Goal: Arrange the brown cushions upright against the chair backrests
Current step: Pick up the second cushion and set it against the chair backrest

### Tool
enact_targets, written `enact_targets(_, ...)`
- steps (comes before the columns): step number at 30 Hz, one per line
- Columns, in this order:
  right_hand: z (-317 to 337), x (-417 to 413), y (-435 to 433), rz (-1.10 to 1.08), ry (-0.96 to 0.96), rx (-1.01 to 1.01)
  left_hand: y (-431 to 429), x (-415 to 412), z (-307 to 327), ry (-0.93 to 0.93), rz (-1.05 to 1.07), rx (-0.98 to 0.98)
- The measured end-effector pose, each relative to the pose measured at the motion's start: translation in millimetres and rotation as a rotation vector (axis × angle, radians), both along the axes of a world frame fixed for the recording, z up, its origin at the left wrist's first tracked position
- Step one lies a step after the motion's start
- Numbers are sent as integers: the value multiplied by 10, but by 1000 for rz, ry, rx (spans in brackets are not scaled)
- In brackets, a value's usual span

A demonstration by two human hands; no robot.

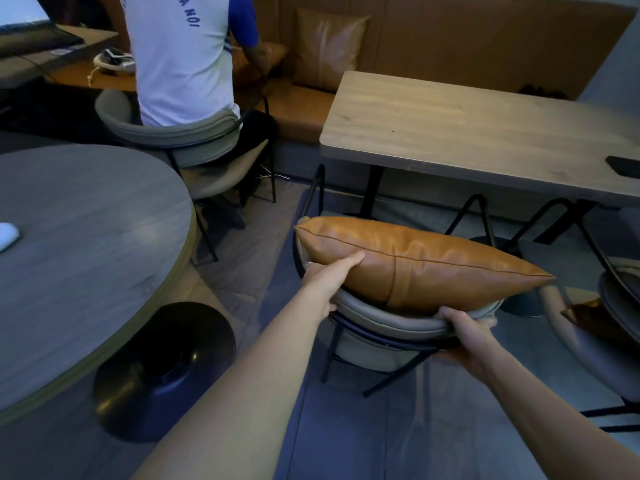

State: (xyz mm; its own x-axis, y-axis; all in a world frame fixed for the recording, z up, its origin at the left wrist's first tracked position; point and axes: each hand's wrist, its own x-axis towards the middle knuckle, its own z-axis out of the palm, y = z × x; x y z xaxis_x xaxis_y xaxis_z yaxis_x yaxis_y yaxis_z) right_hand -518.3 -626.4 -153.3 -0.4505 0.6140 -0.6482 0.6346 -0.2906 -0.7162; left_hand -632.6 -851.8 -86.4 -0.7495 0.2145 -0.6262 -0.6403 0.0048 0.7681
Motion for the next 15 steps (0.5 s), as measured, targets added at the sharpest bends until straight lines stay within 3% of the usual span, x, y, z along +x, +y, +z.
enact_targets(15, -144, -132, 57, 31, 0, 46, -86, -244, -22, 69, -133, -175)
